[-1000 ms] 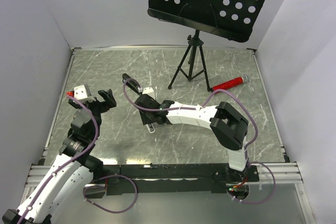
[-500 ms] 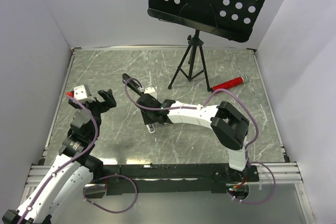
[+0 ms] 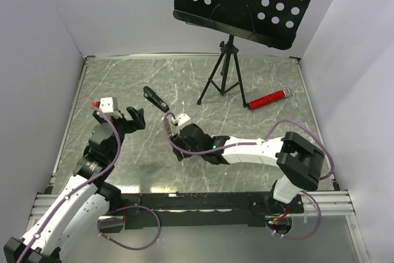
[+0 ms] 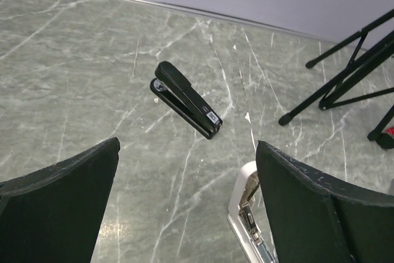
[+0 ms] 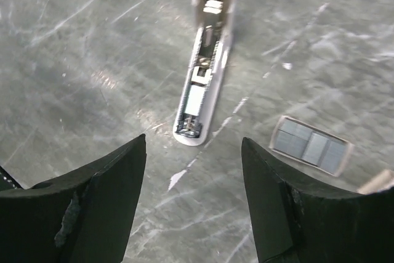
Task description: Load the staples into the stapler
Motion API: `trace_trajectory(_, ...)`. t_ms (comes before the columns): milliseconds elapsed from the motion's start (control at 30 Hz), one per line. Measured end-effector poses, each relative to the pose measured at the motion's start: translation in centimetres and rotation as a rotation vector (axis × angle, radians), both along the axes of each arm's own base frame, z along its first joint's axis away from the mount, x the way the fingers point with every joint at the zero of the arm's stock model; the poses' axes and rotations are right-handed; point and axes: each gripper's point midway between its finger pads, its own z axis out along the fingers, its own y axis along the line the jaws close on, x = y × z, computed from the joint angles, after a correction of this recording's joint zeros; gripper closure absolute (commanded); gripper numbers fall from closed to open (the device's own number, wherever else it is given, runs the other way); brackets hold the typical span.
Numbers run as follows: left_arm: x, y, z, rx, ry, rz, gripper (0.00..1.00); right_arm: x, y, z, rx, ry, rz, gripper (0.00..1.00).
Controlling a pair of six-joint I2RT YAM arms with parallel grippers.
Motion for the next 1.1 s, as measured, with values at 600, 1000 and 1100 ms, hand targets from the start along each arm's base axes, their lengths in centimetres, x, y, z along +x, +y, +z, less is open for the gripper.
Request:
trace_trajectory(600, -1.1, -1.2, -3.5, -0.091, 0.16, -0.032, 0.03, -0.5, 0.6, -6.4, -0.077, -0.046, -0.006, 0.32)
trace_trajectory(1000, -0.1, -3.0, -8.1, -0.096, 0.342, -0.069, 0.03, 1.3, 0.1, -6.5, 0.015, -0.066, -0.043, 0.47)
trace_trajectory(1100, 0.4, -3.0, -8.3, -0.106, 0.355, -0.068, 0.03, 2.0, -0.3, -6.4, 0.054, -0.063, -0.045, 0.49)
